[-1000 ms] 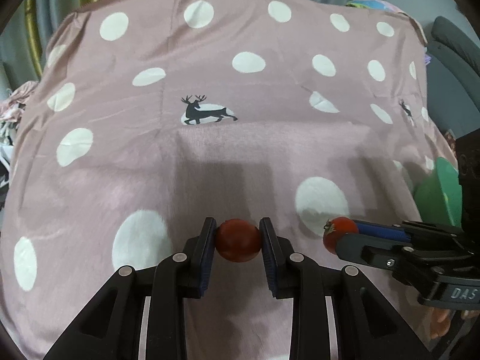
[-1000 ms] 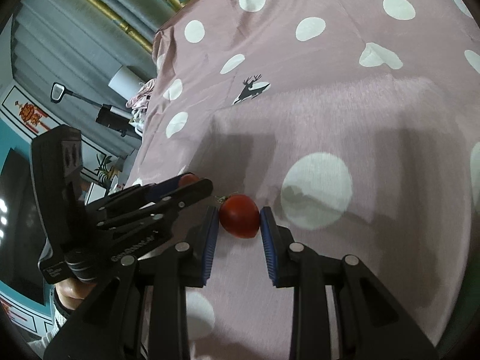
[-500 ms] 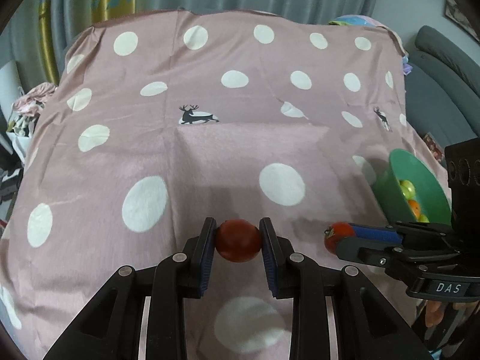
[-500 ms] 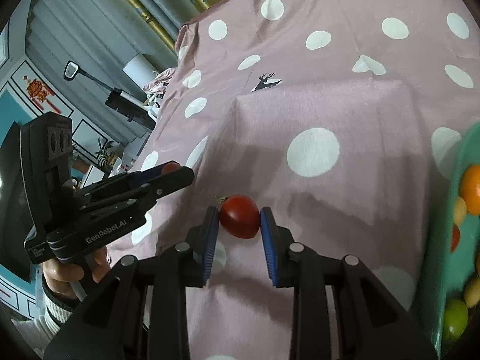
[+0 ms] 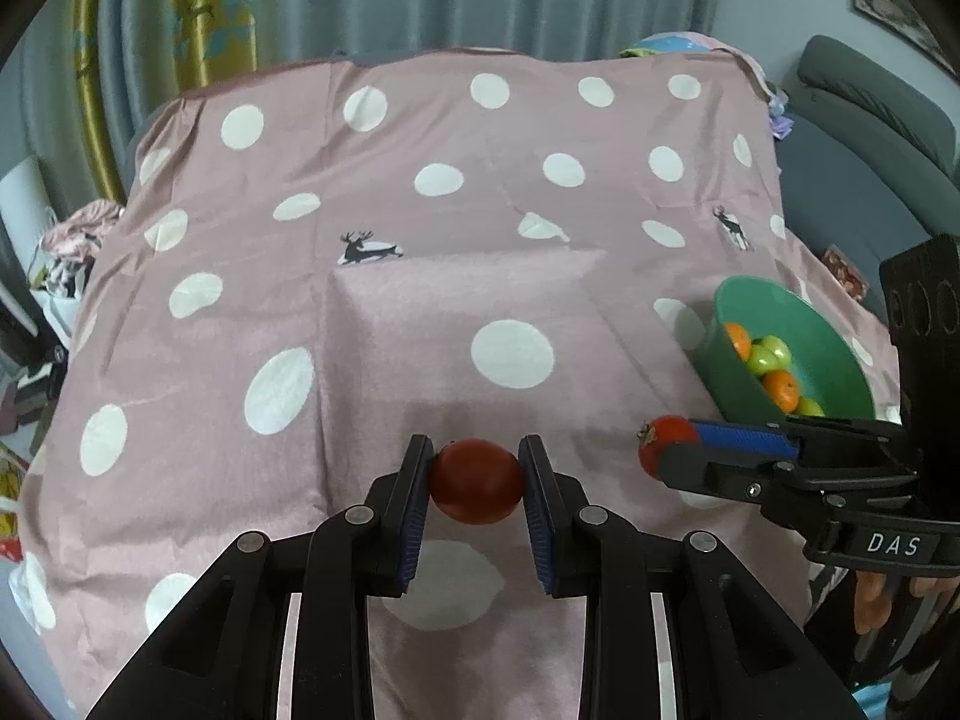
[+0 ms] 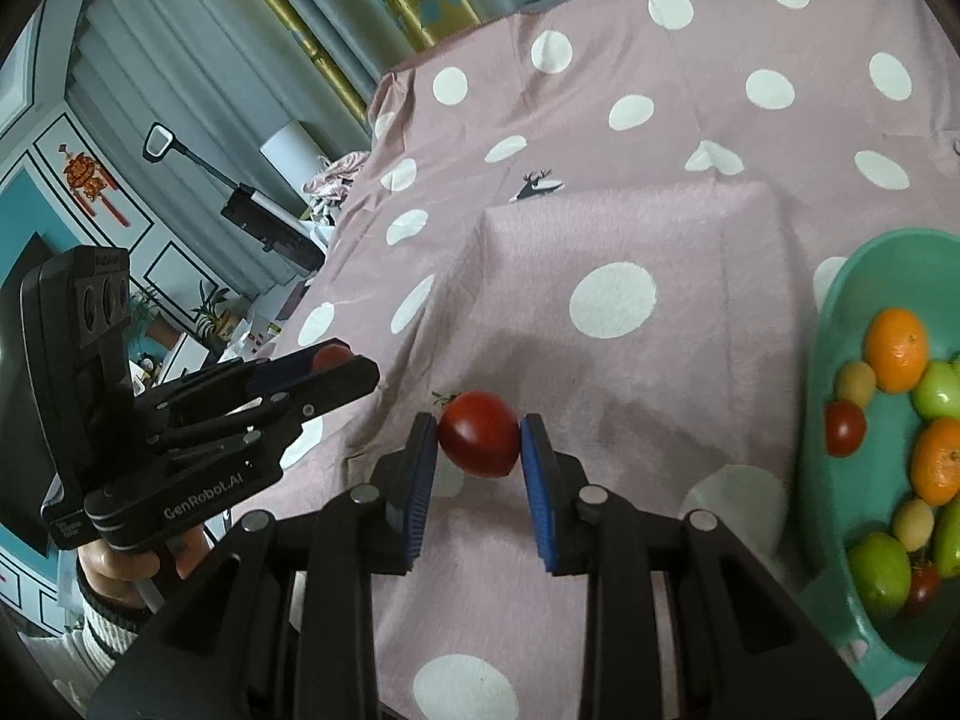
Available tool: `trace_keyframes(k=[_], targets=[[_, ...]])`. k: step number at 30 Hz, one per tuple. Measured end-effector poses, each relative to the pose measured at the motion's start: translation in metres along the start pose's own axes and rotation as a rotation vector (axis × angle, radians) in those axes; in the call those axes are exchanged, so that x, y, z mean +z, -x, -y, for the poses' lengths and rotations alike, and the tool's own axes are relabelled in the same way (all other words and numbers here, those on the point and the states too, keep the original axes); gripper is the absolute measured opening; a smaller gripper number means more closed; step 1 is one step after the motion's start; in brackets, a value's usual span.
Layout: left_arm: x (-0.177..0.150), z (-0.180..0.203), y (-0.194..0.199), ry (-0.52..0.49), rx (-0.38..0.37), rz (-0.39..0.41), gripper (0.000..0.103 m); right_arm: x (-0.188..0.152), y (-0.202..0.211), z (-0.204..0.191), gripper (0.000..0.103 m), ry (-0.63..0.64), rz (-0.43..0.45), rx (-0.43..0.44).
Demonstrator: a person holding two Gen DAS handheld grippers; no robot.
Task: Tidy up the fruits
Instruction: 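Carry both cherry tomatoes into the green bowl and open both grippers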
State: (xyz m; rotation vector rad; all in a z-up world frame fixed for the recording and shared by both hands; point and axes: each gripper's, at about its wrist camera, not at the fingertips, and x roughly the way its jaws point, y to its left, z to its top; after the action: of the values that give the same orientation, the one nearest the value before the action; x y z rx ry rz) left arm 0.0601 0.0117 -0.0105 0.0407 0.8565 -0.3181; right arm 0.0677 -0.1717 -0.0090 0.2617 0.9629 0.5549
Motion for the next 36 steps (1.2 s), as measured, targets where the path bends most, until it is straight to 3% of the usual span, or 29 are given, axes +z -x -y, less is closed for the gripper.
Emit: trace_keyframes(k=[9,21,36], targets=[[0.009,0.033,0.009,-0.062,-0.023,0.025,0.03,-0.001,0.033,0.012,0.029,-0.009,0.083,-0.039],[0.031,0.11,-0.002,-0.198,-0.131,0.035,0.03,-0.019,0.089,0.059,0.029,-0.096,0.19,-0.128],[0.038,0.17,-0.015,-0.315,-0.192,0.013,0.03,-0.033,0.126,0.095,0.029,-0.171,0.255,-0.173]])
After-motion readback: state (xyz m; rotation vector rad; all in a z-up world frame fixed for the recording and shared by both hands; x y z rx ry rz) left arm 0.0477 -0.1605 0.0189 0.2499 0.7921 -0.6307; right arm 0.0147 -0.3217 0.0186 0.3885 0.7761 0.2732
